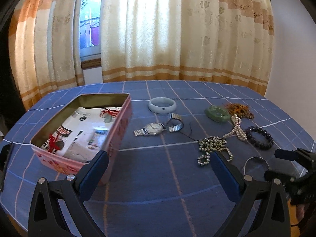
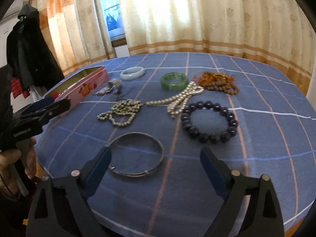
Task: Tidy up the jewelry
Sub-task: 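Move both open tools back from the tin toward the remaining jewelry, then grasp the silver bead chain with the left tool while the right tool grasps the silver bangle, then carry the bead chain and bangle over the pink tin and open both tools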
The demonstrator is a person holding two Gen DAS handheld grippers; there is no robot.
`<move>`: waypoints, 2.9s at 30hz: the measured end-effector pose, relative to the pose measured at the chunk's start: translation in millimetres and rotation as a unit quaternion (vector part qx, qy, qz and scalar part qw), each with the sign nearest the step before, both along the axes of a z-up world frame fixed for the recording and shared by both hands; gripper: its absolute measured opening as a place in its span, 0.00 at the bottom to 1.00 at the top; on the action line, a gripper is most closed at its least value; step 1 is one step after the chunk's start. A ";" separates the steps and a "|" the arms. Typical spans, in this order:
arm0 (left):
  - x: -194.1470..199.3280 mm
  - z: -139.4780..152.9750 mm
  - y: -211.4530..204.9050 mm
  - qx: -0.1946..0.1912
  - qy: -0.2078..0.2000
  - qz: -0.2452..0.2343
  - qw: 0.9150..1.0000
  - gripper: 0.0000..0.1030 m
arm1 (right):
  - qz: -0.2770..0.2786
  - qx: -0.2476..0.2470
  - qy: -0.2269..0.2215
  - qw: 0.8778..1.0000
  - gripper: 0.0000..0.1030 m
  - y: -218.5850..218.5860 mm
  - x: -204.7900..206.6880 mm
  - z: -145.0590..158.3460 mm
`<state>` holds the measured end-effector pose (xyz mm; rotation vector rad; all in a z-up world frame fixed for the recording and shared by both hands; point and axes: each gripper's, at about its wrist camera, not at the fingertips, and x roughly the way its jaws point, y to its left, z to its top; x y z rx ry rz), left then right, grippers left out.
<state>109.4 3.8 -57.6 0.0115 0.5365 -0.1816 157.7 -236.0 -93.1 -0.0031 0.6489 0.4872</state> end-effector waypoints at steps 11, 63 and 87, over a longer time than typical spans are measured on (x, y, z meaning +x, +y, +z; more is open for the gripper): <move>11.9 -3.1 -17.0 -0.003 0.018 -0.019 1.000 0.99 | -0.001 -0.051 -0.028 0.998 0.95 30.7 -4.8 -12.8; 52.2 -6.1 -77.3 0.010 0.066 -0.095 0.993 0.10 | -0.055 0.006 -0.082 0.995 0.74 -12.9 3.5 12.8; 33.5 22.8 -31.4 0.020 -0.008 -0.012 1.000 0.10 | -0.010 -0.006 -0.100 0.995 0.74 28.0 3.7 32.7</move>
